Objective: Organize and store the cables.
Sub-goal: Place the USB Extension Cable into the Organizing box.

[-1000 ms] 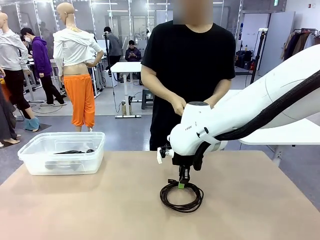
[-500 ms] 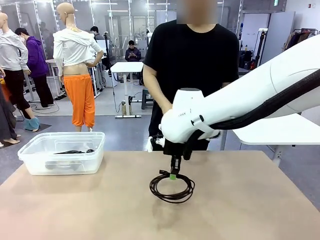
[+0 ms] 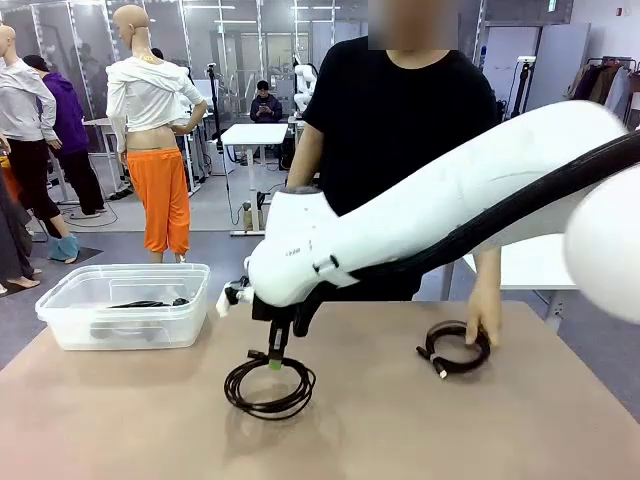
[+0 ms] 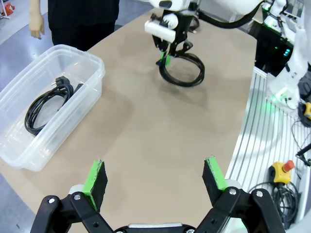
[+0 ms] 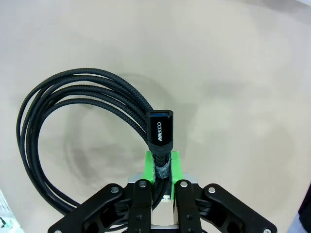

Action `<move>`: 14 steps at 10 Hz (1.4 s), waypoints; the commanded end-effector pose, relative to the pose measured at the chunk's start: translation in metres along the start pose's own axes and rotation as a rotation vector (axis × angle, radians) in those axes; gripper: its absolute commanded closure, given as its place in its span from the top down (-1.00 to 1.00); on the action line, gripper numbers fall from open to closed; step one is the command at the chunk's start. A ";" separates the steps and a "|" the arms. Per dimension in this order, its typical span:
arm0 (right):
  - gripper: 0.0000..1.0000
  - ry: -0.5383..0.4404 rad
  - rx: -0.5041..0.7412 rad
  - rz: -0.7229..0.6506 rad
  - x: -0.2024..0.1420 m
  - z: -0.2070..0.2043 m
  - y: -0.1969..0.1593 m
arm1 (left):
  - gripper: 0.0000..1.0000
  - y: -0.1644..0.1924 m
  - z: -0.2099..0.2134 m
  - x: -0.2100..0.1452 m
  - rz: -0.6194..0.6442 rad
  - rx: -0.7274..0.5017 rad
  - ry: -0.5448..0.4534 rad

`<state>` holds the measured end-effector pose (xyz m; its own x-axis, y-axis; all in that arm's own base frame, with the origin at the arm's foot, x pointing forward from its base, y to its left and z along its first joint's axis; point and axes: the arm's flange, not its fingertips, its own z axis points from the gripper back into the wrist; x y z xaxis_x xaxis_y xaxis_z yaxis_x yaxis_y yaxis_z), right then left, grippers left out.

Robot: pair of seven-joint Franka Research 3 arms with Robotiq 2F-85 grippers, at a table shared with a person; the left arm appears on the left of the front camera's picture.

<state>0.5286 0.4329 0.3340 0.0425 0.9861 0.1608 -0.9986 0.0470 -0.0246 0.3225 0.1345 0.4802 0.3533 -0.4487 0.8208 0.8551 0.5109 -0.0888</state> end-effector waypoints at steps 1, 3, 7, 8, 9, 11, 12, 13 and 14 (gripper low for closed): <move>-1.00 0.023 -0.019 0.006 0.009 -0.013 -0.004 | 1.00 0.000 0.002 0.002 0.010 0.001 0.001; -0.54 0.039 -0.009 0.011 0.016 -0.019 0.001 | 1.00 0.000 0.002 0.002 0.010 0.001 0.001; 0.87 0.031 -0.030 -0.005 0.012 -0.011 0.014 | 1.00 0.000 0.002 0.002 0.010 0.001 0.001; 1.00 0.020 -0.049 -0.014 0.007 -0.001 0.020 | 1.00 0.000 0.002 0.002 0.010 0.001 0.001; 1.00 -0.008 -0.063 -0.051 -0.007 0.015 0.025 | 1.00 0.000 0.002 0.002 0.010 0.001 0.001; 1.00 -0.111 -0.060 -0.116 -0.051 0.052 0.045 | 1.00 0.000 0.002 0.002 0.010 0.001 0.001; 1.00 -0.153 -0.046 -0.115 -0.074 0.070 0.062 | 1.00 0.000 0.002 0.002 0.010 0.001 0.001; 0.85 -0.198 -0.039 -0.133 -0.104 0.089 0.078 | 1.00 0.000 0.002 0.002 0.010 0.001 0.001; 0.85 -0.258 -0.036 -0.157 -0.134 0.106 0.094 | 1.00 0.000 0.002 0.002 0.010 0.001 0.001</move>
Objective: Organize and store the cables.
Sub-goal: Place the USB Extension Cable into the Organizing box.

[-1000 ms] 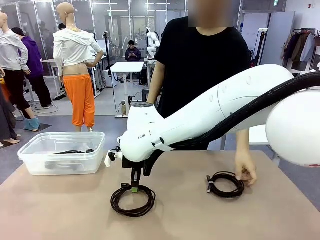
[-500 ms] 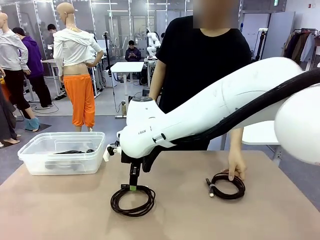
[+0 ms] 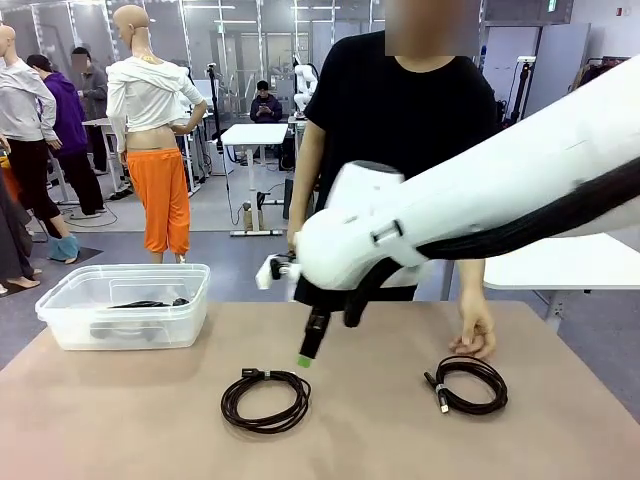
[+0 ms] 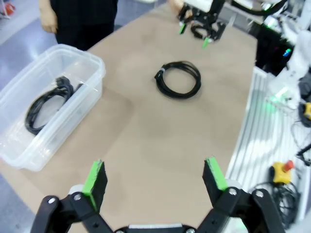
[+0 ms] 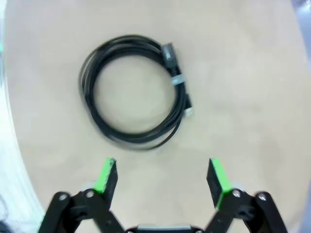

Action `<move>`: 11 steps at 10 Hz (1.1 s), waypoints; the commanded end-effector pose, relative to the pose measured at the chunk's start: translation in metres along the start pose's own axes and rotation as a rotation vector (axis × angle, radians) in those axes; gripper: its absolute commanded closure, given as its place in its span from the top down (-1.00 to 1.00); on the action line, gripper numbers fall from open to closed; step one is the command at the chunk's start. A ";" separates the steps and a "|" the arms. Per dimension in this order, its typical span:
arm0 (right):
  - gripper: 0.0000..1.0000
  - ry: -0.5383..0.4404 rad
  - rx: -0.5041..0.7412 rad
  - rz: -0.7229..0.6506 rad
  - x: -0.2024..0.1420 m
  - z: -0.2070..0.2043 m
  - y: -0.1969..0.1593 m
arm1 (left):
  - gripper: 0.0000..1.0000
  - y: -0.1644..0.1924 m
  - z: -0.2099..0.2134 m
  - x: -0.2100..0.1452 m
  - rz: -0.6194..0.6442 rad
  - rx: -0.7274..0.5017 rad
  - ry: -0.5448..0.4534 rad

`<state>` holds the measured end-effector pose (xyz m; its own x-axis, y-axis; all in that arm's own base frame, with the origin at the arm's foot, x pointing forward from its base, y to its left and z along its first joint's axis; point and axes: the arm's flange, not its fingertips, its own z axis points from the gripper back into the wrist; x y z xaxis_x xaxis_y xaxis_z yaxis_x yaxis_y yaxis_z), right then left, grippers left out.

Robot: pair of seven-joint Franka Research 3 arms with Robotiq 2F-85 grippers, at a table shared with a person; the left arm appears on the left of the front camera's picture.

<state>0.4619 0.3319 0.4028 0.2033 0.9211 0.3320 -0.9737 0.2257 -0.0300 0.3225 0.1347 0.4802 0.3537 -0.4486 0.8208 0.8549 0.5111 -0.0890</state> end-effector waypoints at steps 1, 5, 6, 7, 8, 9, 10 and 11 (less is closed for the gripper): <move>0.85 -0.119 -0.030 -0.045 -0.082 0.054 0.038 | 1.00 0.000 0.002 0.003 0.010 0.001 0.001; 0.85 -0.192 -0.139 -0.321 -0.258 0.147 0.061 | 1.00 0.000 0.002 0.003 0.010 0.001 0.001; 0.85 -0.223 -0.074 -0.334 -0.300 0.159 0.051 | 1.00 0.000 0.002 0.003 0.010 0.001 0.001; 0.85 -0.275 -0.037 -0.324 -0.336 0.169 0.046 | 1.00 0.000 0.002 0.003 0.010 0.001 0.001; 0.85 -0.346 0.044 -0.291 -0.376 0.173 0.041 | 1.00 0.000 0.002 0.003 0.010 0.001 0.001; 0.85 -0.380 0.066 -0.269 -0.412 0.174 0.035 | 1.00 0.000 0.002 0.003 0.010 0.001 0.001; 0.85 -0.402 0.059 -0.216 -0.444 0.174 0.035 | 1.00 0.000 0.002 0.003 0.010 0.001 0.001; 0.85 -0.418 0.003 -0.183 -0.472 0.173 0.037 | 1.00 0.000 0.002 0.003 0.010 0.001 0.001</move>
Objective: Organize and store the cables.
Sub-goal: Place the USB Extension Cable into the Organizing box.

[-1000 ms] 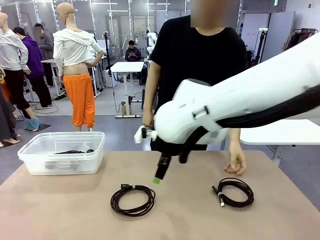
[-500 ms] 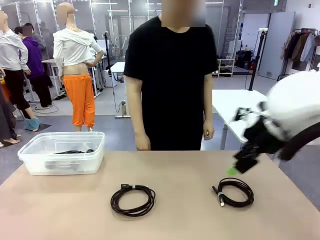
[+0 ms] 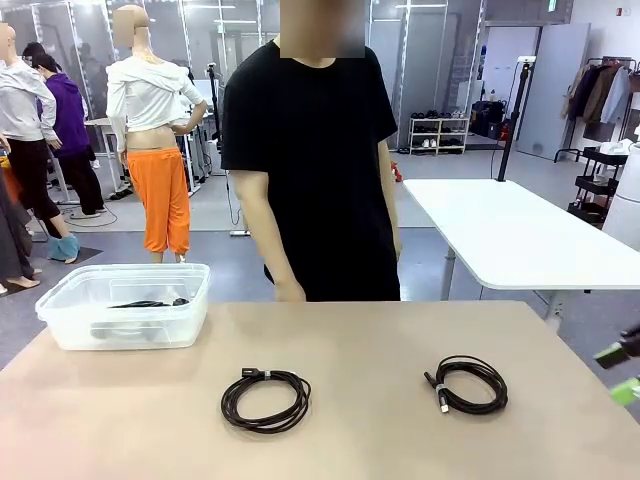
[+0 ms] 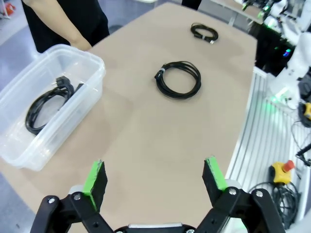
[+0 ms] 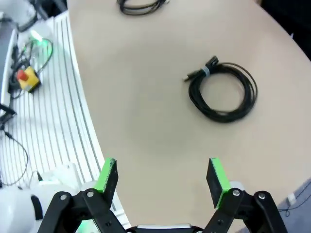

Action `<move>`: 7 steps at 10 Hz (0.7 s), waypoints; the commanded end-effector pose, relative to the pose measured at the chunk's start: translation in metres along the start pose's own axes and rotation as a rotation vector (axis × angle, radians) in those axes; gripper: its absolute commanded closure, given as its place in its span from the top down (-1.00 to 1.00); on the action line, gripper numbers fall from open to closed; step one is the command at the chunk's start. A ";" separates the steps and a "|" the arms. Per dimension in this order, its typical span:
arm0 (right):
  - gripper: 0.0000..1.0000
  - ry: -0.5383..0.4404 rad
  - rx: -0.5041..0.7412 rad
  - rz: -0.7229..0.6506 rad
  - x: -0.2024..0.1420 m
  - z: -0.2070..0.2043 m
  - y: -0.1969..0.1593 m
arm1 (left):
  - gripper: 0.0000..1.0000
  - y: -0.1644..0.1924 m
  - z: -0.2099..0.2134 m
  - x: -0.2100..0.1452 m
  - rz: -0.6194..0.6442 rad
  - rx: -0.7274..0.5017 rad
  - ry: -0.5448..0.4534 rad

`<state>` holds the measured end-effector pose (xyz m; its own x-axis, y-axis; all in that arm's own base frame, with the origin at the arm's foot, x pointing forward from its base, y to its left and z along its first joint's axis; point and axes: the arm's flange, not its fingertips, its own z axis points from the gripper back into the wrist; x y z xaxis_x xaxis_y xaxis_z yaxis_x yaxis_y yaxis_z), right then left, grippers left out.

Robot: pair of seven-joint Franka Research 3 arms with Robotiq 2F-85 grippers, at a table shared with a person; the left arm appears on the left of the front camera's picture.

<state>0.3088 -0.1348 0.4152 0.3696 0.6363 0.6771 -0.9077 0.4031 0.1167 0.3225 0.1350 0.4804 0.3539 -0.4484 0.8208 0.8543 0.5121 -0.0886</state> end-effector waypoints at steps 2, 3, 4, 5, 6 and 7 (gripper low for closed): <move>0.85 -0.055 -0.160 0.130 -0.058 0.014 -0.014 | 1.00 0.000 0.001 0.003 0.009 -0.001 0.001; 0.85 -0.099 -0.209 0.165 -0.074 0.018 -0.013 | 1.00 0.000 0.001 0.003 0.009 -0.001 0.001; 0.85 -0.127 -0.242 0.159 -0.086 0.023 -0.009 | 1.00 0.000 0.001 0.003 0.009 -0.001 0.001; 0.85 -0.132 -0.247 0.170 -0.092 0.024 -0.005 | 1.00 0.000 0.001 0.003 0.009 -0.001 0.001; 0.85 -0.071 -0.201 0.130 -0.075 0.037 -0.014 | 1.00 0.000 0.001 0.003 0.009 -0.001 0.001; 0.85 -0.071 -0.201 0.130 -0.075 0.037 -0.014 | 1.00 0.000 0.000 0.000 0.000 0.000 0.000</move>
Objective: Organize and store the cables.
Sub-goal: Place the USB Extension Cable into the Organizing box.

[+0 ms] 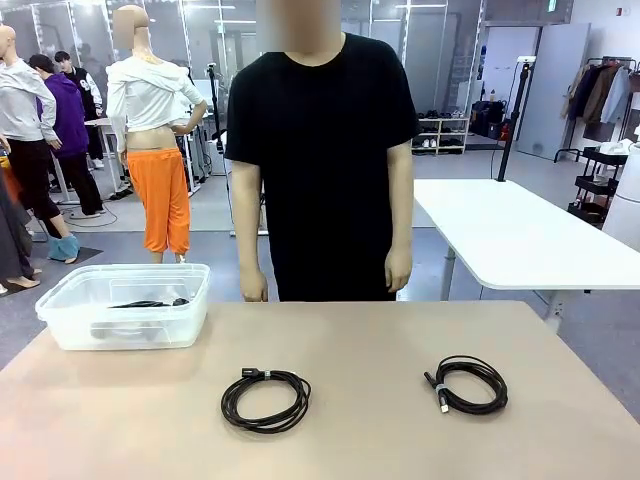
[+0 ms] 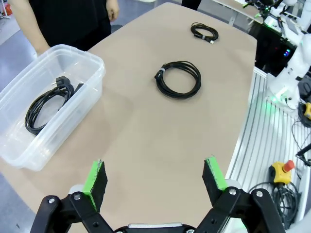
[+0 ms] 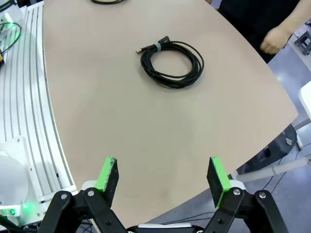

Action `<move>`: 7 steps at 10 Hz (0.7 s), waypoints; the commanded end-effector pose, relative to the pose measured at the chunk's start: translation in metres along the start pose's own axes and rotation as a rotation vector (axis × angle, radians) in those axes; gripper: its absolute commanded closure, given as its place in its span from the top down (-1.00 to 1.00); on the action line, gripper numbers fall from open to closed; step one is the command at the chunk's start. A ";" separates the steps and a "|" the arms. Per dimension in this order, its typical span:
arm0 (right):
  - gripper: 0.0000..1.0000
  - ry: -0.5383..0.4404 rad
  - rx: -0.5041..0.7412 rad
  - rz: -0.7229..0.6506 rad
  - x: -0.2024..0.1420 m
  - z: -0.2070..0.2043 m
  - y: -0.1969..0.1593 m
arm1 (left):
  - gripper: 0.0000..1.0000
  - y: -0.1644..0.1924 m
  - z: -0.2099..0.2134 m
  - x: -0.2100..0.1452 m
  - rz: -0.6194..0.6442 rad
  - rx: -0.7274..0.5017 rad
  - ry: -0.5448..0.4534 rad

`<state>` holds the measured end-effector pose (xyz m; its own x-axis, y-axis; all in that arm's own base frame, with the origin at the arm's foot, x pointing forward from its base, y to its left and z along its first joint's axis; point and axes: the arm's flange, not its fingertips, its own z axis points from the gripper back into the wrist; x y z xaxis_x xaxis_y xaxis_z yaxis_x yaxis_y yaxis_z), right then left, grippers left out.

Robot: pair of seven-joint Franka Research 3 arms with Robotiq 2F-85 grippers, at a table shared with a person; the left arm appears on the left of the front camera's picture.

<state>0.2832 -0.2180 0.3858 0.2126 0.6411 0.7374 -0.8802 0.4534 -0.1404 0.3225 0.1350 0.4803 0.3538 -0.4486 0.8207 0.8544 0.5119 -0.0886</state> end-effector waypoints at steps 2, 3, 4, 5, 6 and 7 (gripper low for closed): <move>0.85 0.018 0.022 -0.012 0.007 -0.002 -0.001 | 1.00 -0.024 -0.036 0.036 -0.117 -0.092 -0.050; 0.85 0.018 0.022 -0.012 0.007 -0.002 -0.001 | 1.00 -0.047 -0.054 0.063 -0.183 -0.126 -0.041; 0.85 0.018 0.022 -0.012 0.007 -0.002 -0.001 | 1.00 -0.069 -0.070 0.084 -0.247 -0.161 -0.001; 0.85 0.018 0.022 -0.012 0.007 -0.002 -0.001 | 1.00 -0.091 -0.095 0.104 -0.290 -0.187 0.029; 0.85 0.018 0.022 -0.012 0.007 -0.002 -0.001 | 1.00 -0.114 -0.129 0.120 -0.342 -0.164 0.037; 0.85 0.018 0.022 -0.012 0.007 -0.002 -0.001 | 1.00 -0.145 -0.170 0.131 -0.452 -0.192 0.076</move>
<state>0.2849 -0.2127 0.3871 0.2178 0.6572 0.7216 -0.8901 0.4370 -0.1294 0.3146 -0.0858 0.5306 0.0061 -0.6249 0.7807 0.9869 0.1295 0.0959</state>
